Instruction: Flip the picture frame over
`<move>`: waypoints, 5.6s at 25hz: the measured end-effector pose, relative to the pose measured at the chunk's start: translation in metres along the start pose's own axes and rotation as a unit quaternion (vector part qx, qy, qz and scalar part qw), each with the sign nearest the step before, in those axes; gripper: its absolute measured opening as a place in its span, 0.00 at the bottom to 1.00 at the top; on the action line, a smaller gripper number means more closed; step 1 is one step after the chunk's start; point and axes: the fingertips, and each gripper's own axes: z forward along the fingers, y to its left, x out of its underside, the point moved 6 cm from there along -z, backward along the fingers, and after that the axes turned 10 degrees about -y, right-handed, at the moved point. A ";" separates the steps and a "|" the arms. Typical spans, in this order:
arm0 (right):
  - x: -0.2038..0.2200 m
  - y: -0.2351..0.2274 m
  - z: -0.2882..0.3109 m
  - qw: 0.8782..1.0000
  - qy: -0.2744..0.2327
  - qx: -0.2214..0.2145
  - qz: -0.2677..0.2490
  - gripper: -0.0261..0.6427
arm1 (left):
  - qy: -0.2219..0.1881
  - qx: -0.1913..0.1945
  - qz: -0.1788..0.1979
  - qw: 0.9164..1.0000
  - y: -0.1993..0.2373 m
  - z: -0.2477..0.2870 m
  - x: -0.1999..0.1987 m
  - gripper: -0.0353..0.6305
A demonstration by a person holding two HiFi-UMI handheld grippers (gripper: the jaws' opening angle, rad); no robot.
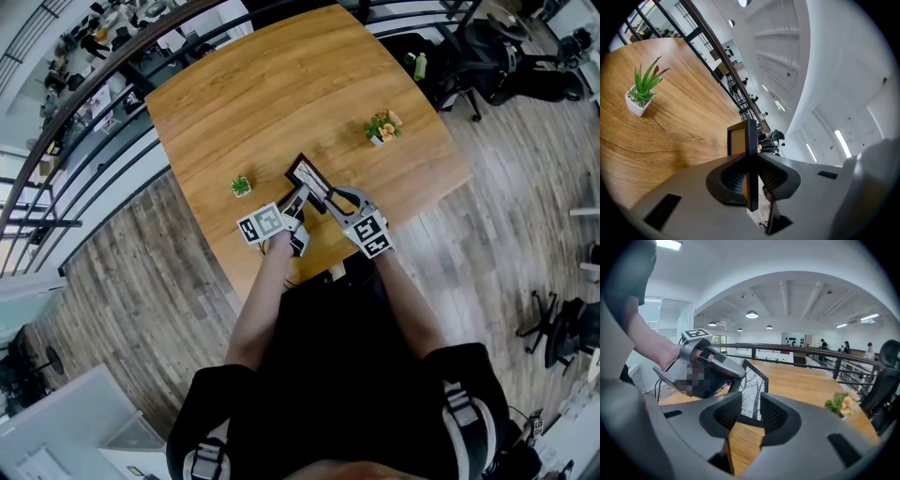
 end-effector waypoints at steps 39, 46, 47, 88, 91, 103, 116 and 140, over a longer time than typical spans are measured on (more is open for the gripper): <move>0.054 -0.035 -0.025 0.928 -0.033 -0.115 0.353 0.25 | 0.112 0.195 -0.100 0.969 -0.013 -0.032 0.025 0.18; 0.052 -0.029 -0.030 0.900 -0.051 -0.162 0.402 0.20 | 0.118 0.232 -0.083 0.962 -0.020 -0.038 0.020 0.18; 0.053 -0.029 -0.031 0.899 -0.051 -0.162 0.402 0.20 | 0.117 0.231 -0.071 0.963 -0.017 -0.038 0.020 0.18; 0.069 -0.060 -0.005 0.948 0.012 -0.044 0.315 0.17 | 0.070 0.044 0.060 0.995 0.017 0.004 0.016 0.17; 0.073 -0.060 0.001 0.950 0.022 -0.041 0.309 0.17 | 0.072 0.028 0.072 0.994 0.024 0.006 0.016 0.17; 0.094 -0.065 0.019 0.952 0.058 -0.029 0.300 0.17 | 0.079 -0.036 0.112 0.990 0.049 0.022 0.024 0.17; 0.120 -0.082 0.032 0.945 0.099 -0.026 0.309 0.17 | 0.095 -0.089 0.170 0.977 0.064 0.050 0.036 0.18; 0.134 -0.080 0.063 0.956 0.130 -0.035 0.261 0.17 | 0.089 -0.149 0.266 0.948 0.088 0.052 0.036 0.21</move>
